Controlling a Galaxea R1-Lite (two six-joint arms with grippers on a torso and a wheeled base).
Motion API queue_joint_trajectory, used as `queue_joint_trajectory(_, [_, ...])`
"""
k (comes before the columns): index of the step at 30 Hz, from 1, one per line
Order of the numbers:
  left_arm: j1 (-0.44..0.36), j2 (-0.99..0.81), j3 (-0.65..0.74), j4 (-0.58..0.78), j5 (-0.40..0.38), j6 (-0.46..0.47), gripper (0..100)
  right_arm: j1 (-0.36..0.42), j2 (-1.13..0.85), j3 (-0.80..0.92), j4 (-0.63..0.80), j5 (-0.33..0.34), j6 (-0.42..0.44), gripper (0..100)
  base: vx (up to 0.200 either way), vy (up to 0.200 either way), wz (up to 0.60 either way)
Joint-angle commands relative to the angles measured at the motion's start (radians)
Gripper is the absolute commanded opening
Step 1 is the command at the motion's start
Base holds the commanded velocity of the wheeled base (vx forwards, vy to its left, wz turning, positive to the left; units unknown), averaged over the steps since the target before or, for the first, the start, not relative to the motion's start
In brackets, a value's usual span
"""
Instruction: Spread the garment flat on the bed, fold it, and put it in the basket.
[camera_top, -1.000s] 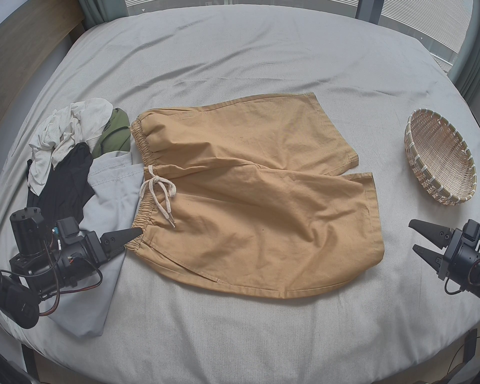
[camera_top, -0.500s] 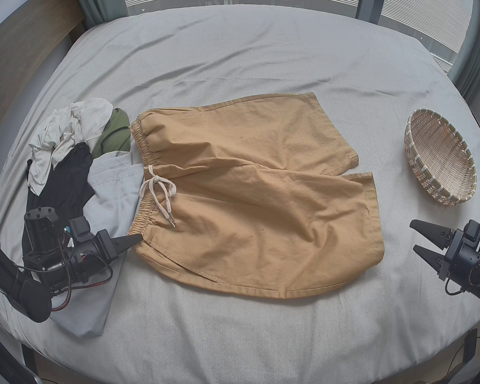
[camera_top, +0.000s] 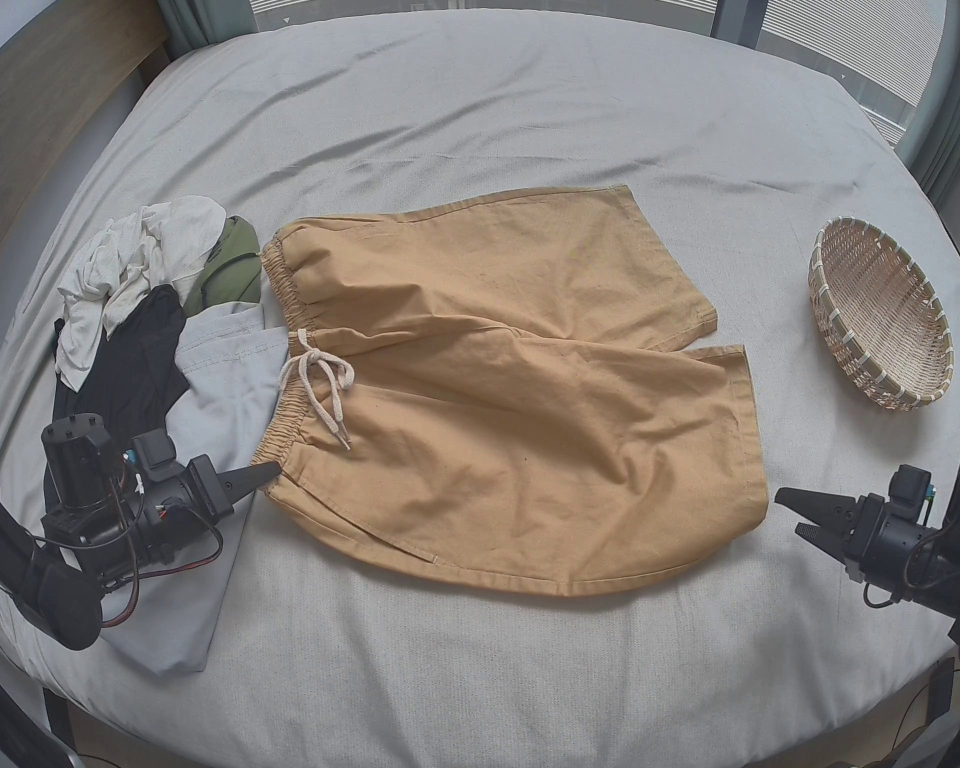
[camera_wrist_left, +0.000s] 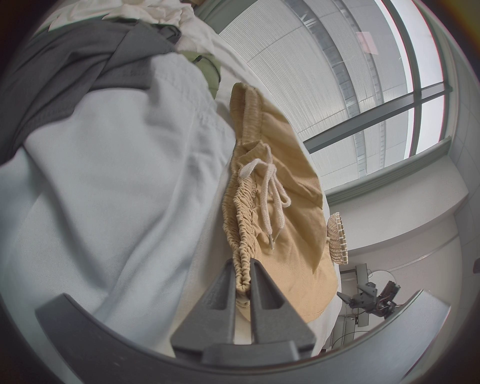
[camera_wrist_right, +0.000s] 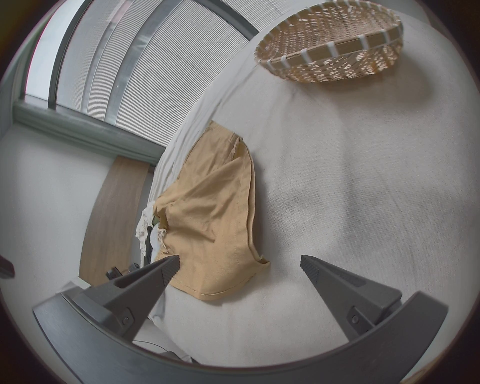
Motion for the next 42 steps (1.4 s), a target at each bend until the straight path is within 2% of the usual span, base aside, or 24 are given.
queue_joint_trajectory(1, [0.002,-0.009,0.045,-0.083,0.001,-0.025,0,0.054,0.211,0.039,-0.169,0.003,-0.092,100,0.000,0.000,0.00])
queue_joint_trajectory(3, [0.003,-0.006,0.053,-0.097,0.001,-0.025,0,0.057,0.233,0.051,-0.206,0.003,-0.117,100,0.000,0.000,0.00])
queue_joint_trajectory(7, [0.006,-0.004,0.056,-0.115,0.001,-0.027,0,0.051,0.303,0.073,-0.273,0.015,-0.249,100,0.000,0.000,0.00])
queue_joint_trajectory(14, [0.003,-0.004,0.053,-0.115,0.001,-0.027,0,0.046,0.332,0.097,-0.318,0.126,-0.387,100,0.000,0.000,0.00])
queue_joint_trajectory(19, [0.002,-0.004,0.054,-0.115,0.001,-0.027,0,0.046,0.377,0.097,-0.416,0.167,-0.402,100,0.000,0.000,0.00])
queue_joint_trajectory(25, [0.002,-0.007,0.054,-0.115,0.003,-0.027,0,0.028,0.475,0.114,-0.554,0.169,-0.431,100,0.000,0.000,0.00])
queue_joint_trajectory(26, [0.002,-0.009,0.056,-0.115,0.001,-0.027,0,0.028,0.492,0.122,-0.573,0.169,-0.441,0,0.000,0.000,0.00])
queue_joint_trajectory(28, [0.002,-0.010,0.056,-0.115,0.001,-0.027,0,0.028,0.532,0.145,-0.619,0.170,-0.459,0,0.000,0.000,0.00])
queue_joint_trajectory(32, [0.003,-0.009,0.056,-0.115,0.003,-0.027,0,0.029,0.547,0.159,-0.622,0.181,-0.499,0,0.000,0.000,0.00])
queue_joint_trajectory(42, [0.005,-0.004,0.057,-0.115,0.001,-0.027,0,0.011,0.478,0.173,-0.620,0.199,-0.499,0,0.000,0.000,0.00])
